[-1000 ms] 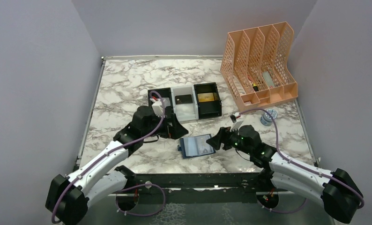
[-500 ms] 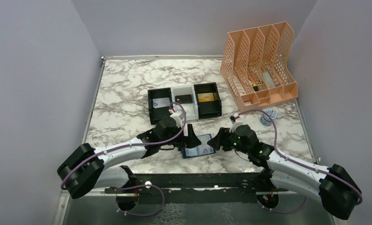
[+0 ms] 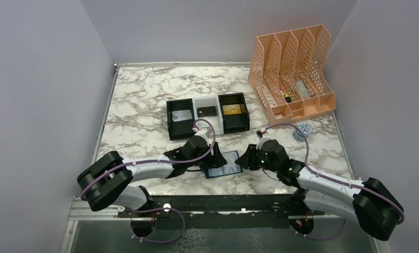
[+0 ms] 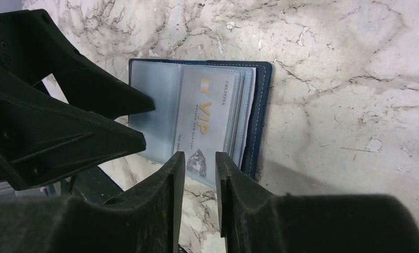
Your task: Take the credit cards out of the card holder
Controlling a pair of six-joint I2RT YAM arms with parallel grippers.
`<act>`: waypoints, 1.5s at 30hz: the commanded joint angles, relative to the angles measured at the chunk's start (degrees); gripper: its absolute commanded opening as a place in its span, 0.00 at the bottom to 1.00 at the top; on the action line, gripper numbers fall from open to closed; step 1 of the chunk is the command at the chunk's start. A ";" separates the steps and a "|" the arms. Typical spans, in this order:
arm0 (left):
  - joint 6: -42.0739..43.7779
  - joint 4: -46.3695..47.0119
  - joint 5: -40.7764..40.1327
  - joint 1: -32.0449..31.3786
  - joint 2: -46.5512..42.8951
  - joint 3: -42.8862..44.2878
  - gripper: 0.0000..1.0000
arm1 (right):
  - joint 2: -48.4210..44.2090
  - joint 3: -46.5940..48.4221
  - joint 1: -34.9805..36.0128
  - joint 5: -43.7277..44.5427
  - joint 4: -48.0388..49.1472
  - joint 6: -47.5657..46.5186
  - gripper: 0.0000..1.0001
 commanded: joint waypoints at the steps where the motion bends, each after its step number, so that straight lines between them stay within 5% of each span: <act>1: -0.86 1.93 -2.33 -0.88 1.46 1.76 0.60 | 2.63 2.13 0.04 -2.31 3.62 -0.40 0.26; 7: -1.80 1.96 -4.66 -1.71 1.91 -0.19 0.49 | 8.10 5.14 0.09 -1.82 3.37 -2.79 0.15; 20: 0.13 1.93 -3.18 -2.22 3.91 0.69 0.45 | 19.81 7.40 0.04 -1.06 1.27 -5.17 0.09; 29: -3.98 7.30 -5.10 -2.82 4.89 -4.14 0.32 | 19.52 3.59 0.08 -1.02 3.56 -2.20 0.09; 45: -10.67 20.17 -5.48 -2.95 6.44 -8.92 0.25 | 19.21 1.79 0.09 -2.25 4.49 -1.34 0.09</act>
